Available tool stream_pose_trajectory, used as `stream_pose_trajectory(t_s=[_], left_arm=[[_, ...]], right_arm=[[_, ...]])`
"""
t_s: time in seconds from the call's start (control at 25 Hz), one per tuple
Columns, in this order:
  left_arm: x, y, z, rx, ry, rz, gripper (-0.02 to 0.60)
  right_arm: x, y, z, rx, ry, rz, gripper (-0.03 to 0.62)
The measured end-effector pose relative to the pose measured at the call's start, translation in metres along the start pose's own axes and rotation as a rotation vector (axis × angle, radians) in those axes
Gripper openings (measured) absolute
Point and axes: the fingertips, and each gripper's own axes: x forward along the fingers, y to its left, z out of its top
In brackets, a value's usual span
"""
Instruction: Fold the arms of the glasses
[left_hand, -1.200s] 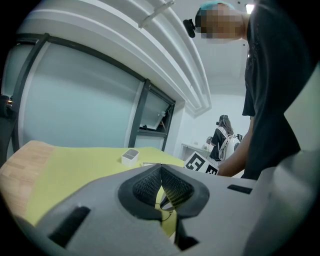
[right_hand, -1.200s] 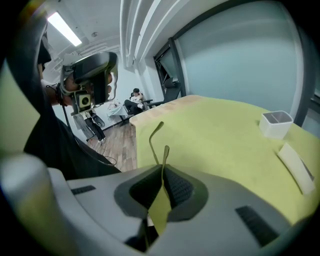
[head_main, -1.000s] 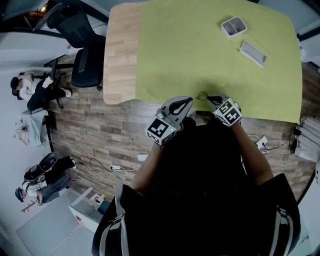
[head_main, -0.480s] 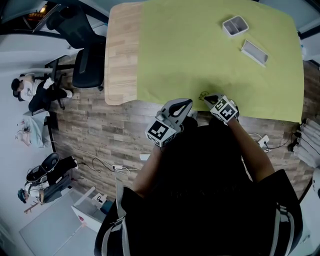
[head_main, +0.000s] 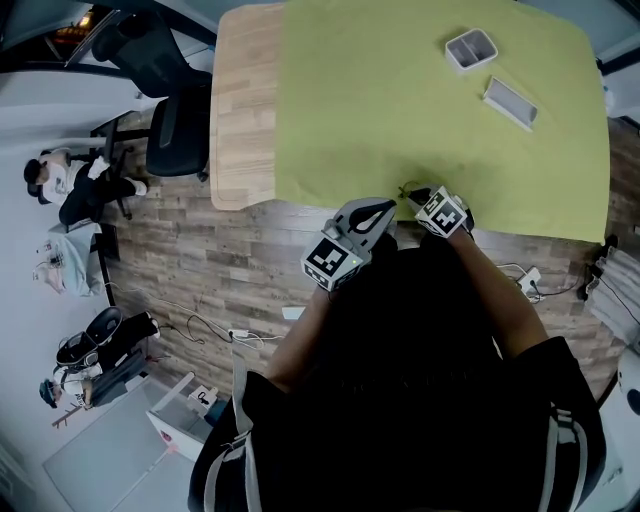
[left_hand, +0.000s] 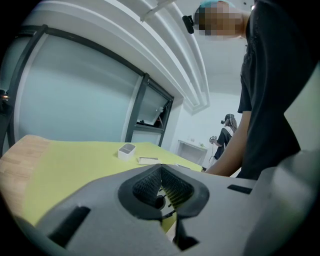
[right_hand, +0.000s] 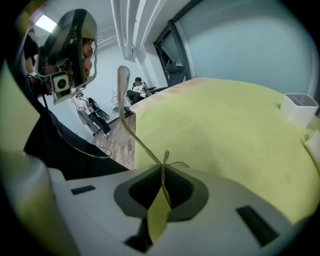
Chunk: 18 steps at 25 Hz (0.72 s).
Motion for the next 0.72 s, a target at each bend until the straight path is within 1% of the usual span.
stream_pose_trajectory(t_s=[0.08, 0.28, 0.4, 0.56, 0.72], left_arm=[[0.0, -0.001, -0.001, 0.0, 0.004, -0.006, 0.017], [-0.001, 0.002, 0.0, 0.005, 0.009, -0.006, 0.017], [-0.003, 0.003, -0.001, 0.009, 0.01, 0.0, 0.017], [-0.003, 0.002, 0.0, 0.012, 0.009, 0.005, 0.017], [-0.006, 0.001, -0.001, 0.026, 0.014, 0.01, 0.017]], right_arm=[[0.003, 0.0, -0.002, -0.001, 0.007, -0.002, 0.035], [0.007, 0.004, 0.0, -0.088, 0.057, -0.003, 0.035], [0.013, 0.005, -0.004, -0.119, 0.096, -0.01, 0.035], [0.018, 0.003, -0.01, -0.138, 0.14, -0.028, 0.035], [0.017, 0.001, -0.009, -0.135, 0.141, -0.035, 0.035]])
